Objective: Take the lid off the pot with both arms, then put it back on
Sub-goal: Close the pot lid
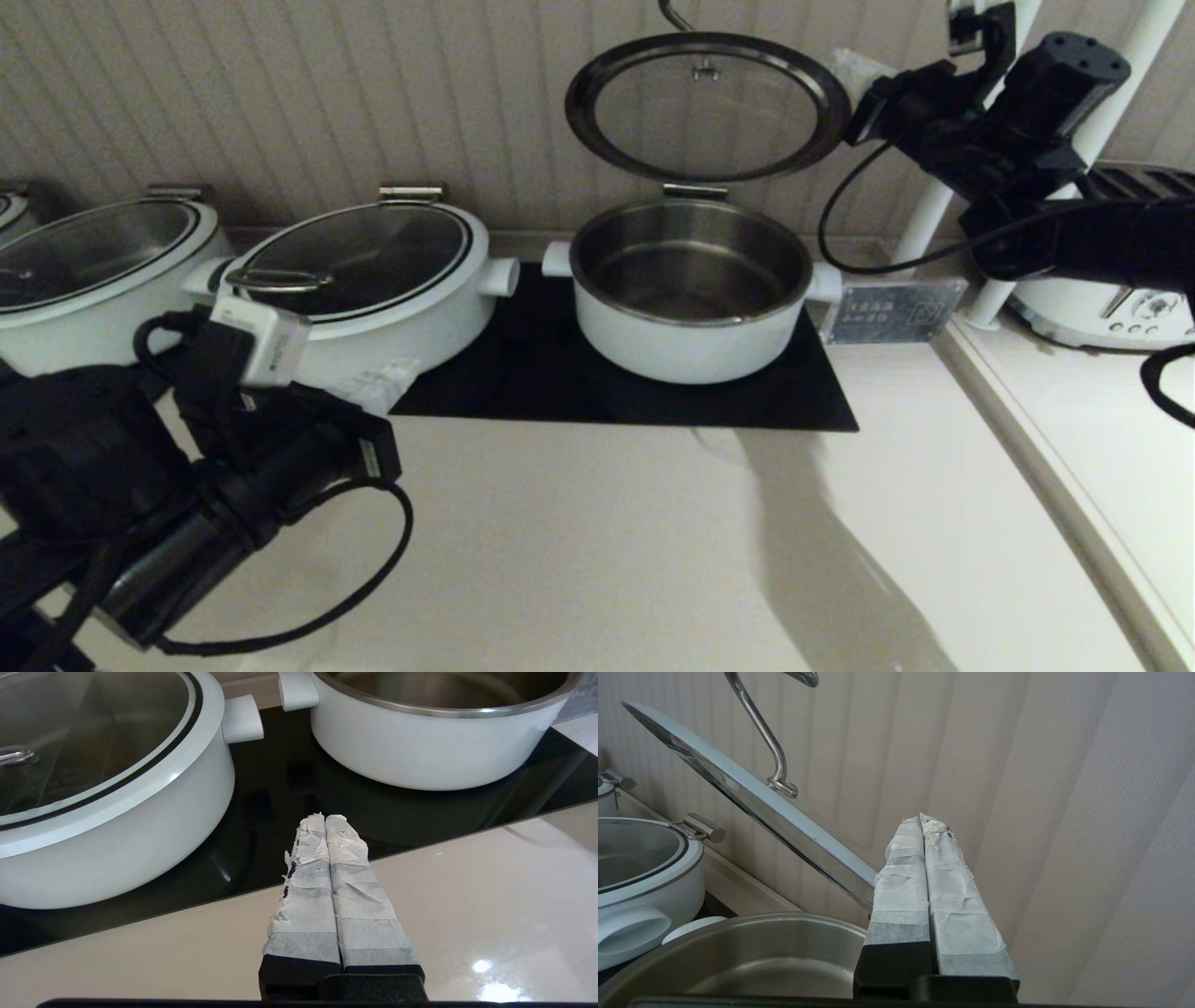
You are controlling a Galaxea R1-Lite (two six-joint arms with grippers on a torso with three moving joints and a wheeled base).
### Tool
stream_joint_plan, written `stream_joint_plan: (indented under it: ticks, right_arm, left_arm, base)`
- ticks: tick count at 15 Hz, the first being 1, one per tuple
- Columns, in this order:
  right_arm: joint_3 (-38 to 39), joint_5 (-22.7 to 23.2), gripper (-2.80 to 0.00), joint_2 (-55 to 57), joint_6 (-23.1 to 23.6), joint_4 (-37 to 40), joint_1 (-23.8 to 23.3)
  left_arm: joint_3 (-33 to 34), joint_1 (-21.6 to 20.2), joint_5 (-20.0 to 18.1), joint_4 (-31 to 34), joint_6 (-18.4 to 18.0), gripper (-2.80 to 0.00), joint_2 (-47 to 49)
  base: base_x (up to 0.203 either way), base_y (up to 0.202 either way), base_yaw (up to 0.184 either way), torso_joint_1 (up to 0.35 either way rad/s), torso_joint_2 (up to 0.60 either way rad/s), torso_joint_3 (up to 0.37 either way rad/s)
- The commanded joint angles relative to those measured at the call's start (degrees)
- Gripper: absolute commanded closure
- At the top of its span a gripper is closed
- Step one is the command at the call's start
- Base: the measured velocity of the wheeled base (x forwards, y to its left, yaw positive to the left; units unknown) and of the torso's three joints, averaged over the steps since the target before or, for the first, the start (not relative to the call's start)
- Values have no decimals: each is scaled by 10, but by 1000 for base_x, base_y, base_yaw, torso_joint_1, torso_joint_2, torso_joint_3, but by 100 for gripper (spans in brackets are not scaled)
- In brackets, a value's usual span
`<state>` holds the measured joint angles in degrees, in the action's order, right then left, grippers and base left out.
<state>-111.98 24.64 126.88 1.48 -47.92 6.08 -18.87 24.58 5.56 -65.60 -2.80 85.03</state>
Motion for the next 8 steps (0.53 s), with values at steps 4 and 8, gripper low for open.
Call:
stream_joint_plan:
  ticks: [4, 8]
  right_arm:
    - [0, 3, 0, 1, 0, -2, 0]
    - [0, 35, 0, -7, 0, -2, 0]
  left_arm:
    - [1, -1, 1, -3, 0, 0, 1]
    - [1, -1, 0, -4, 0, 0, 1]
  base:
    - [0, 0, 0, 0, 0, 0]
    - [0, 0, 0, 0, 0, 0]
